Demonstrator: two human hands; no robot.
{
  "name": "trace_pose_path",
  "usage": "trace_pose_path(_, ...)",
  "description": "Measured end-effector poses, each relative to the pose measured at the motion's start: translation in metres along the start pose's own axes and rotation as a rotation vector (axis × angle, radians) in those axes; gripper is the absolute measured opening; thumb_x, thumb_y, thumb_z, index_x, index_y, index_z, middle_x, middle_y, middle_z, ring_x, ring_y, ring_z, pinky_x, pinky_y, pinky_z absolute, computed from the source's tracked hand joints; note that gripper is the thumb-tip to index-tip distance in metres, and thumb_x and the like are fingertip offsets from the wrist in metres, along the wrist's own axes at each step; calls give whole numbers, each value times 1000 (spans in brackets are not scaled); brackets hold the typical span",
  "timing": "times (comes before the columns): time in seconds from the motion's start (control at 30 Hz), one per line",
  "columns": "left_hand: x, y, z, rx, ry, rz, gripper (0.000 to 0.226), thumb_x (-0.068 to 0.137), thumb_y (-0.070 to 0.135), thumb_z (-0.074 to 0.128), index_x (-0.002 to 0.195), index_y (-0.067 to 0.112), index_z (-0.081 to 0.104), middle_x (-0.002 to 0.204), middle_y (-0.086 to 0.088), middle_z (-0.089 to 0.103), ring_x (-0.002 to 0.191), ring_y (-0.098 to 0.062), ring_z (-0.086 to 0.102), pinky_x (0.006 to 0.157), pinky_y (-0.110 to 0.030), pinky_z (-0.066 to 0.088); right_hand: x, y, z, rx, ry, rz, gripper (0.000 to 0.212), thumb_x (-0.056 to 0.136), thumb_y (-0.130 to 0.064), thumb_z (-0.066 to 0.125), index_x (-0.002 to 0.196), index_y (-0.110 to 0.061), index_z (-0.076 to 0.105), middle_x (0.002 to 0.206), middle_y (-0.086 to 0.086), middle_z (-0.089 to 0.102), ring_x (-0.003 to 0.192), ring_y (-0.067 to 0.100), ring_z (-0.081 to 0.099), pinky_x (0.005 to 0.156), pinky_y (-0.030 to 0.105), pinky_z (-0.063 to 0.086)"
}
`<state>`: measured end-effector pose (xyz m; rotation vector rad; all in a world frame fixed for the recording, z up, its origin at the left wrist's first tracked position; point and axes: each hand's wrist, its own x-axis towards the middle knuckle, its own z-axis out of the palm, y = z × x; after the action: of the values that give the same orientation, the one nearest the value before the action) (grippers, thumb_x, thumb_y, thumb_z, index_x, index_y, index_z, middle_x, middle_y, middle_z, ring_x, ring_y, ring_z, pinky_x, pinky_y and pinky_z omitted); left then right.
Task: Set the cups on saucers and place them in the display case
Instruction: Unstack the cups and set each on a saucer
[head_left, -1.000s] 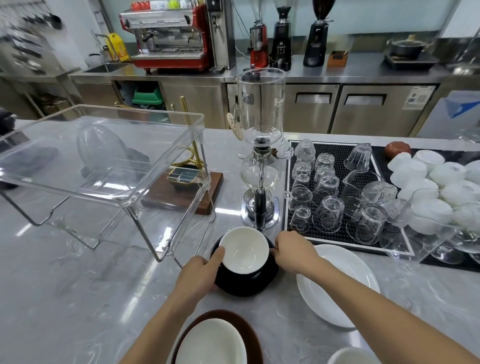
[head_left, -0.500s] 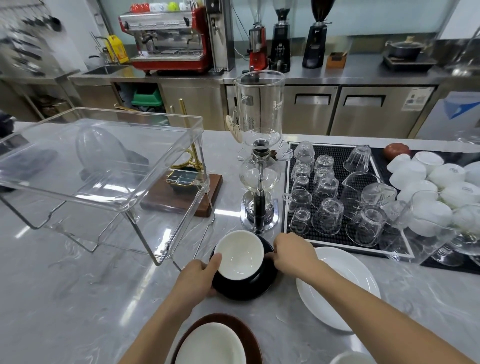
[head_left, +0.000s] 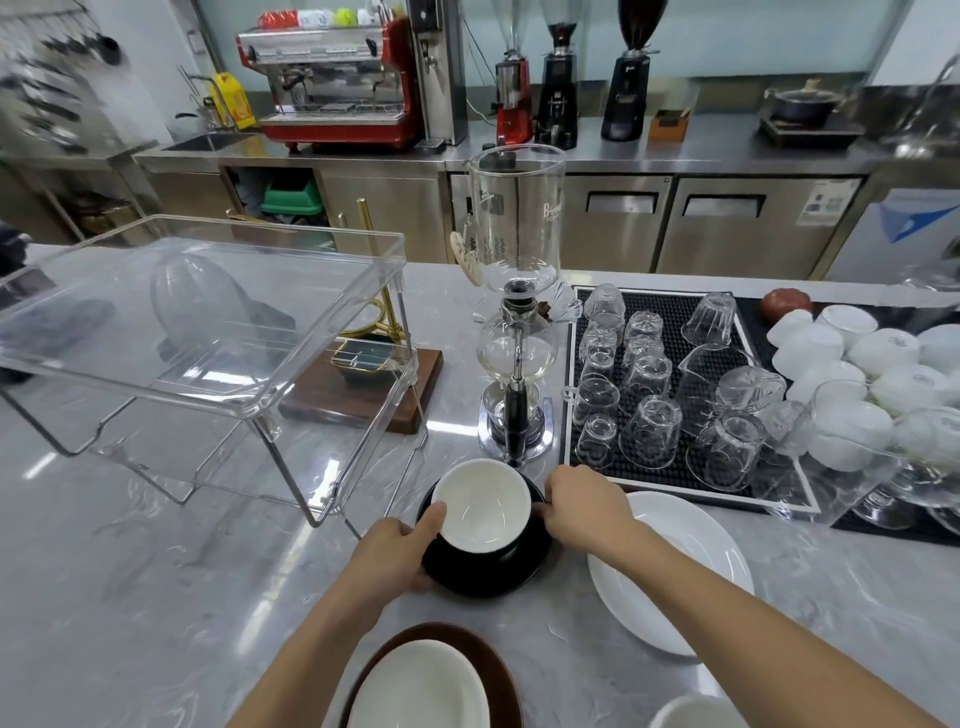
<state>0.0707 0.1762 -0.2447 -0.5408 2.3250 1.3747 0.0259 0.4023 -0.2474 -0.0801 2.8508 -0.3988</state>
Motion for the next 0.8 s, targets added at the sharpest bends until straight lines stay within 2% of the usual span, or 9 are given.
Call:
trace_pose_path(0.07, -3, 2, 1, 13, 24, 10, 57, 90, 64, 58, 80, 8, 54, 72, -13, 68, 63, -24, 74, 87, -50, 61, -2, 0, -1, 6, 8, 0, 32, 91, -43, 57, 80, -13, 59, 86, 10, 64, 89, 33, 64, 66, 31, 42)
trace_pose_path(0.17, -10, 6, 3, 45, 81, 18, 57, 92, 61, 55, 80, 6, 56, 72, -10, 72, 66, -24, 73, 82, -45, 63, -6, 2, -3, 50, 26, 10, 38, 90, -43, 54, 72, -10, 60, 69, 5, 58, 75, 32, 60, 61, 30, 41)
trace_pose_path(0.27, -17, 10, 4, 128, 144, 66, 55, 95, 59, 51, 87, 5, 58, 81, -15, 73, 73, -28, 74, 83, -47, 61, -12, 4, -9, 101, 73, 17, 38, 89, -41, 55, 79, -7, 67, 76, 9, 69, 77, 32, 65, 62, 32, 47)
trace_pose_path(0.37, -21, 12, 5, 270, 230, 164, 53, 98, 56, 46, 94, 6, 61, 88, -17, 72, 78, -30, 71, 77, -46, 57, -20, 11, -17, 153, 139, 8, 31, 87, -38, 56, 79, -11, 70, 77, 7, 72, 78, 30, 66, 66, 34, 52)
trace_pose_path(0.4, -23, 13, 6, 314, 262, 193, 53, 98, 55, 46, 98, 5, 62, 91, -16, 70, 81, -30, 69, 73, -43, 53, -23, 14, -20, 173, 155, 1, 30, 87, -38, 56, 78, -13, 69, 74, 4, 70, 77, 28, 65, 65, 34, 52)
trace_pose_path(0.47, -28, 17, 7, 375, 328, 267, 49, 99, 53, 46, 107, 8, 62, 101, -9, 67, 90, -24, 63, 74, -36, 45, -31, 23, -27, 213, 170, 7, 28, 88, -41, 58, 76, -19, 68, 69, -2, 66, 73, 23, 64, 61, 31, 49)
trace_pose_path(0.57, -39, 32, 10, 355, 393, 410, 35, 98, 46, 51, 96, 13, 64, 92, -2, 65, 87, -20, 61, 71, -34, 45, -43, 39, -38, 264, 201, 39, 22, 86, -41, 61, 71, -25, 66, 61, -8, 60, 67, 18, 62, 57, 28, 44)
trace_pose_path(0.67, -51, 53, 21, 295, 360, 512, 23, 97, 40, 55, 90, 21, 65, 81, 7, 64, 78, -6, 58, 65, -25, 41, -57, 57, -48, 298, 245, 74, 23, 86, -39, 62, 66, -27, 62, 58, -7, 61, 61, 14, 60, 55, 28, 44)
trace_pose_path(0.8, -59, 72, 42, 215, 263, 562, 24, 97, 37, 58, 82, 21, 68, 74, 8, 67, 75, -6, 62, 67, -25, 46, -73, 81, -58, 331, 300, 113, 24, 85, -37, 63, 64, -27, 62, 58, -7, 64, 59, 10, 61, 58, 31, 49)
